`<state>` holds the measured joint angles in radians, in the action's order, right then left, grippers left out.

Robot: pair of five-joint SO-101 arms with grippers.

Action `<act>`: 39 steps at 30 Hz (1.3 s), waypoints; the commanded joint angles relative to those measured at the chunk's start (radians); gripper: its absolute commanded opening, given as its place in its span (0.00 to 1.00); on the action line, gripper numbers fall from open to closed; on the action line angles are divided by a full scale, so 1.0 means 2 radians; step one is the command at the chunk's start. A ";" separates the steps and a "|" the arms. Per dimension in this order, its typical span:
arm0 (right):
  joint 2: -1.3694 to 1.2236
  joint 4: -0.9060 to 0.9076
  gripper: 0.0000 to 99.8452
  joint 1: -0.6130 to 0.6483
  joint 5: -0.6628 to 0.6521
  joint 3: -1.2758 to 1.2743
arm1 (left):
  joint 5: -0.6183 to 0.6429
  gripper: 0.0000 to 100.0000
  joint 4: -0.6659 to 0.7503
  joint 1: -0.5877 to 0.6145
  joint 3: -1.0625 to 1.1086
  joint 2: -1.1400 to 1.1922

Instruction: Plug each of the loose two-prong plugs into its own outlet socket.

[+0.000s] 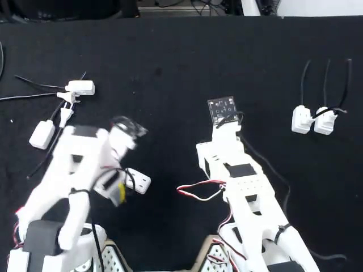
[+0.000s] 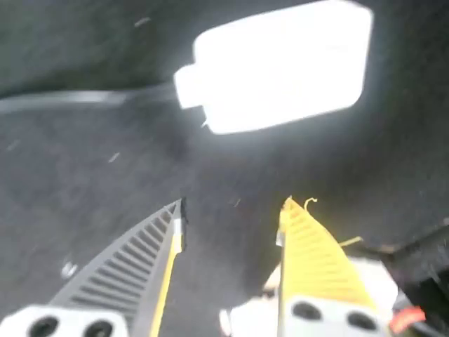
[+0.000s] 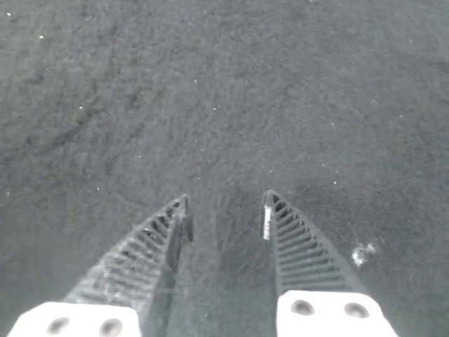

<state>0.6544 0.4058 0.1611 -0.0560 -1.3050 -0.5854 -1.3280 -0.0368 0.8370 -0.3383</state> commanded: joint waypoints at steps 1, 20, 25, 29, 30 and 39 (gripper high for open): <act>0.016 -0.012 0.16 -0.024 0.007 0.015 | 0.097 0.22 0.128 -0.061 0.036 -0.012; 0.016 -0.012 0.16 -0.038 0.006 0.016 | 0.264 0.22 0.208 -0.181 -0.027 -0.021; 0.016 -0.012 0.16 -0.038 0.006 0.016 | 0.264 0.22 0.080 -0.120 -0.144 -0.045; 0.016 -0.012 0.16 -0.038 0.006 0.016 | 0.264 0.22 0.074 -0.021 -0.181 -0.047; 0.016 -0.012 0.16 -0.038 0.006 0.016 | 0.263 0.22 0.081 0.013 -0.186 -0.047; 0.016 -0.012 0.16 -0.038 0.006 0.016 | 0.106 0.22 0.151 0.245 -0.188 -0.042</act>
<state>0.6544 0.4058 0.1059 -0.0468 -1.3050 -0.1680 -1.0533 0.3284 0.5178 -0.3982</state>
